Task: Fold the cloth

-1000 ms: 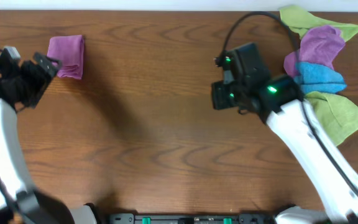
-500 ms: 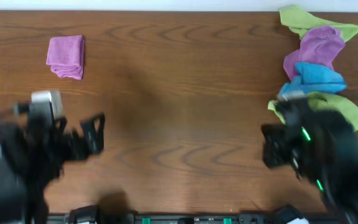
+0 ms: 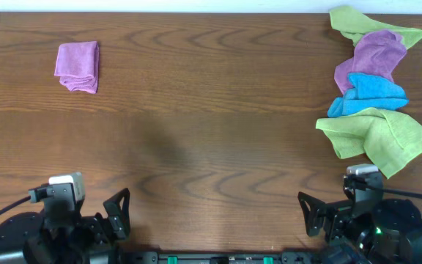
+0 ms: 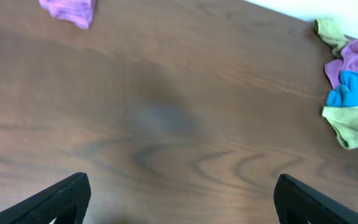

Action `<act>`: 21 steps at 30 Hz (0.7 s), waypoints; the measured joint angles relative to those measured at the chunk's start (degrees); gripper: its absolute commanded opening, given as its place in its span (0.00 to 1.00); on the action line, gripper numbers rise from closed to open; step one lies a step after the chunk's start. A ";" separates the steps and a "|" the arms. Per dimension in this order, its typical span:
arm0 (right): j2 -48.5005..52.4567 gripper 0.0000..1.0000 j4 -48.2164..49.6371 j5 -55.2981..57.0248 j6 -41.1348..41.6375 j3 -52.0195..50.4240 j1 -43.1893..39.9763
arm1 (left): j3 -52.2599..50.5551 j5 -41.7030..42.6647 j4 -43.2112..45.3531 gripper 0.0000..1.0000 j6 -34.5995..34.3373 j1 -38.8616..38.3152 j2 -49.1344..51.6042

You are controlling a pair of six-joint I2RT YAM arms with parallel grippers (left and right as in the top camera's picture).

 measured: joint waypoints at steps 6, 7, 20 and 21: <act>0.00 0.99 -0.02 -0.02 0.04 0.00 0.00 | -0.02 0.35 -2.45 0.95 -1.55 0.00 0.00; 0.00 0.99 0.00 -0.02 0.04 0.00 0.00 | -0.02 0.35 -2.47 0.95 -1.57 0.00 0.00; 0.00 0.99 0.00 -0.02 0.07 0.00 0.00 | -1.68 -5.01 6.10 0.95 -0.35 -5.25 -5.42; 0.00 0.99 0.00 -0.02 0.07 0.00 0.00 | -2.78 -5.57 7.98 0.95 0.98 -6.10 -7.04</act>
